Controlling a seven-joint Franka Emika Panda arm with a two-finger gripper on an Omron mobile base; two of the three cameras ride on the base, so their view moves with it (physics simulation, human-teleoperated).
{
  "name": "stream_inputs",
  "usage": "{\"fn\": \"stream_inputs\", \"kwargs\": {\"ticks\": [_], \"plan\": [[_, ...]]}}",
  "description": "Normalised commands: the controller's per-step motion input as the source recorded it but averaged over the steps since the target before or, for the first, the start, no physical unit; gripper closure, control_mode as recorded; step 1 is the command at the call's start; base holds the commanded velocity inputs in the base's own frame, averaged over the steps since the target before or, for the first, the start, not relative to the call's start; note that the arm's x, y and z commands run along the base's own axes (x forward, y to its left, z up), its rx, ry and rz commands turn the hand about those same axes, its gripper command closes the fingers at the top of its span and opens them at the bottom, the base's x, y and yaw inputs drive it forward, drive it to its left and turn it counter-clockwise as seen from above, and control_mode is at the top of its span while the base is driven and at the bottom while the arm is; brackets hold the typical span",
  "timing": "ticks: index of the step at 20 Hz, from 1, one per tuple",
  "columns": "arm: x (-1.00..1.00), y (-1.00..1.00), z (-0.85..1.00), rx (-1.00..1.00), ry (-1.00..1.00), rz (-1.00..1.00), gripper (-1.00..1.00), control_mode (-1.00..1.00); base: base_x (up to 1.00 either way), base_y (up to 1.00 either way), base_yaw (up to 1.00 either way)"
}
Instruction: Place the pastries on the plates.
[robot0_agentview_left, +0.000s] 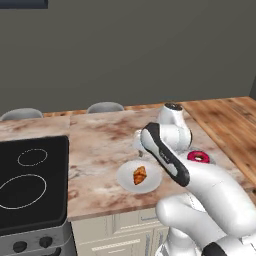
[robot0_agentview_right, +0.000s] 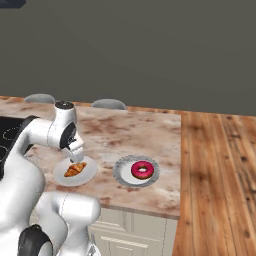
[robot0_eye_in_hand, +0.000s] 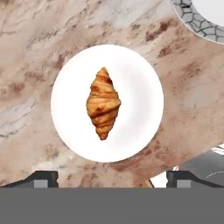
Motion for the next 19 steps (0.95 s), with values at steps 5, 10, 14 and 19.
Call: {"fn": "stream_inputs", "kwargs": {"ticks": [5, 10, 14, 19], "plan": [[-1.0, -0.3, 1.0, -0.09, -0.42, 0.35, -1.0, -1.0, 0.0, 0.0, 0.0], [-1.0, -0.06, 1.0, -0.1, -0.38, 0.33, -1.0, -1.0, 0.0, 0.0, 0.0], [-0.96, 0.0, 1.0, -0.06, -0.19, 0.2, -1.0, -1.0, 0.0, 0.0, 0.0], [-0.74, -0.03, 1.0, 0.0, -0.02, 0.06, -1.0, -1.0, 0.0, 0.0, 0.0]]}}
